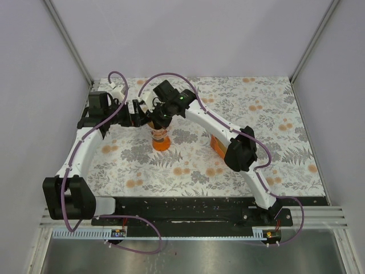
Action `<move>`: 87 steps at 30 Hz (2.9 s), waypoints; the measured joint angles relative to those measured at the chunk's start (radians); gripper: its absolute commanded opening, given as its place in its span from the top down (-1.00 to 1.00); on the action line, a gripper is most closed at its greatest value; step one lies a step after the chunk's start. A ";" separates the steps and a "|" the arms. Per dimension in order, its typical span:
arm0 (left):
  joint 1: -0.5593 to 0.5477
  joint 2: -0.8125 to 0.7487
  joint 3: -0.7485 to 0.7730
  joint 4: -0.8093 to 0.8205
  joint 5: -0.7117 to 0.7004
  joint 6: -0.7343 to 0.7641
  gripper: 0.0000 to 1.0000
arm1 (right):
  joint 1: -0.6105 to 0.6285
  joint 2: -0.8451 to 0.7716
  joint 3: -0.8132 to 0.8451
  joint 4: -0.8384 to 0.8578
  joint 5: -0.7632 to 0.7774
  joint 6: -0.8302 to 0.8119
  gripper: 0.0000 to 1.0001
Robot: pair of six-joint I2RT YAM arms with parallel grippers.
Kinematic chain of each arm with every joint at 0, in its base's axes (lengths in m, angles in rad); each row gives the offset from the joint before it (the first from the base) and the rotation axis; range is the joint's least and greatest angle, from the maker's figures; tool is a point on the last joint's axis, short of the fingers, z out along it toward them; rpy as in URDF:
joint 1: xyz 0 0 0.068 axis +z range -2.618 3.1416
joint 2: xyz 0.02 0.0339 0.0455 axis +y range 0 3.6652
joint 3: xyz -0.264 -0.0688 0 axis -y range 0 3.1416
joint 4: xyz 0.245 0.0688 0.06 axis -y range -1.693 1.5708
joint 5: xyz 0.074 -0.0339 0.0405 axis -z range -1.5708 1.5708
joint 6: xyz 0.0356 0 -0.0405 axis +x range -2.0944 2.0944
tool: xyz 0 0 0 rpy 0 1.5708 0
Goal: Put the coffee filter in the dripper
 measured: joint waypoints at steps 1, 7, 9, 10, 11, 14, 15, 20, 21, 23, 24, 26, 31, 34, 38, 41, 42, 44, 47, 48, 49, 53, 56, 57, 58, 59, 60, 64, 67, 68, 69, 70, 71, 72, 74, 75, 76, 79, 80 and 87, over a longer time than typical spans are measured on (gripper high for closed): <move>-0.002 0.002 0.000 0.000 0.001 0.004 -0.98 | 0.000 0.000 0.000 0.000 0.001 0.005 1.00; -0.003 0.019 0.000 0.005 0.010 0.004 -0.34 | 0.001 0.000 0.000 0.000 0.011 0.030 1.00; -0.003 0.023 0.000 0.011 0.018 0.000 -0.14 | 0.002 0.000 0.000 0.003 0.015 0.038 0.99; -0.005 0.022 0.000 0.015 0.022 0.002 -0.09 | 0.002 0.000 0.000 0.009 0.018 0.040 0.99; -0.006 0.021 0.000 0.015 0.026 0.003 -0.06 | 0.004 0.000 0.000 0.012 0.021 0.045 0.98; -0.008 0.019 0.000 0.018 0.035 0.008 0.01 | 0.006 0.000 0.000 0.020 0.025 0.052 0.96; -0.008 0.017 0.000 0.017 0.035 0.008 0.06 | 0.006 0.000 0.000 0.023 0.025 0.052 0.93; -0.005 0.014 0.000 0.010 0.052 0.013 0.32 | 0.010 0.000 0.000 0.035 0.026 0.059 0.68; -0.003 0.014 0.000 0.010 0.061 0.013 0.35 | 0.010 -0.001 0.000 0.038 0.027 0.059 0.65; 0.002 0.014 0.000 0.008 0.072 0.012 0.38 | 0.013 -0.004 0.000 0.045 0.029 0.059 0.58; 0.005 0.014 0.000 0.004 0.076 0.013 0.40 | 0.015 -0.006 0.000 0.048 0.029 0.059 0.56; 0.011 0.014 0.000 -0.003 0.078 0.014 0.47 | 0.018 -0.013 0.000 0.048 0.031 0.060 0.50; 0.019 0.014 0.000 -0.013 0.080 0.014 0.51 | 0.023 -0.050 -0.019 0.060 0.035 0.065 0.39; 0.020 0.014 0.000 -0.017 0.080 0.015 0.51 | 0.023 -0.071 -0.033 0.072 0.043 0.071 0.30; 0.021 0.012 0.000 -0.022 0.080 0.018 0.52 | 0.023 -0.089 -0.050 0.093 0.055 0.083 0.23; 0.021 0.012 0.000 -0.024 0.081 0.021 0.53 | 0.023 -0.106 -0.071 0.109 0.058 0.089 0.07; 0.021 0.012 0.000 -0.025 0.081 0.022 0.53 | 0.023 -0.114 -0.079 0.120 0.058 0.092 0.00; 0.021 0.012 0.000 -0.026 0.081 0.022 0.53 | 0.023 -0.128 -0.087 0.133 0.053 0.097 -0.17; 0.021 0.012 0.000 -0.028 0.081 0.023 0.54 | 0.023 -0.156 -0.091 0.151 0.030 0.093 -0.51; 0.021 0.012 0.000 -0.027 0.081 0.023 0.54 | 0.023 -0.169 -0.091 0.154 0.023 0.089 -0.58; 0.021 0.011 0.000 -0.028 0.081 0.023 0.54 | 0.023 -0.184 -0.090 0.158 0.022 0.082 -0.64; 0.021 0.009 0.000 -0.028 0.080 0.027 0.56 | 0.012 -0.211 -0.043 0.155 0.019 0.055 -0.81; 0.021 0.009 0.000 -0.028 0.080 0.030 0.57 | -0.019 -0.200 0.031 0.121 -0.005 0.036 -0.85; 0.021 0.009 0.000 -0.028 0.080 0.030 0.56 | -0.035 -0.184 0.076 0.102 -0.011 0.027 -0.87; 0.021 0.009 0.000 -0.028 0.080 0.030 0.57 | -0.053 -0.164 0.121 0.090 -0.022 0.016 -0.90; 0.021 0.009 0.000 -0.028 0.080 0.030 0.57 | -0.069 -0.144 0.160 0.079 -0.031 0.005 -0.91; 0.021 0.009 0.000 -0.028 0.081 0.030 0.57 | -0.085 -0.121 0.198 0.065 -0.047 -0.008 -0.93; 0.021 0.009 0.000 -0.028 0.081 0.030 0.57 | -0.129 -0.040 0.255 0.015 -0.118 -0.069 -0.96; 0.021 0.009 0.000 -0.028 0.081 0.030 0.58 | -0.135 0.013 0.255 -0.022 -0.189 -0.100 -0.99; 0.021 0.009 0.000 -0.028 0.081 0.030 0.58 | -0.136 0.029 0.255 -0.028 -0.215 -0.108 -0.99; 0.021 0.009 0.000 -0.028 0.081 0.030 0.58 | -0.136 0.043 0.255 -0.035 -0.241 -0.115 -0.99; 0.021 0.009 0.000 -0.028 0.081 0.030 0.59 | -0.136 0.055 0.257 -0.042 -0.267 -0.119 -0.99; 0.021 0.009 0.000 -0.028 0.082 0.030 0.59 | -0.136 0.065 0.260 -0.043 -0.284 -0.121 -0.99; 0.021 0.009 0.000 -0.028 0.082 0.031 0.59 | -0.136 0.076 0.265 -0.043 -0.304 -0.122 -0.98; 0.020 0.009 0.000 -0.028 0.082 0.032 0.59 | -0.136 0.089 0.274 -0.039 -0.338 -0.122 -0.95; 0.019 0.009 0.000 -0.028 0.082 0.032 0.59 | -0.136 0.093 0.278 -0.038 -0.349 -0.121 -0.93; 0.016 0.009 0.000 -0.028 0.082 0.033 0.59 | -0.136 0.096 0.280 -0.034 -0.361 -0.120 -0.89; 0.008 0.009 0.000 -0.027 0.082 0.033 0.58 | -0.136 0.102 0.286 -0.018 -0.370 -0.114 -0.74; 0.005 0.009 0.000 -0.027 0.082 0.034 0.57 | -0.136 0.105 0.288 -0.013 -0.369 -0.113 -0.68; -0.036 0.021 0.016 -0.031 0.081 0.045 0.56 | -0.136 0.120 0.281 -0.005 -0.369 -0.120 -0.17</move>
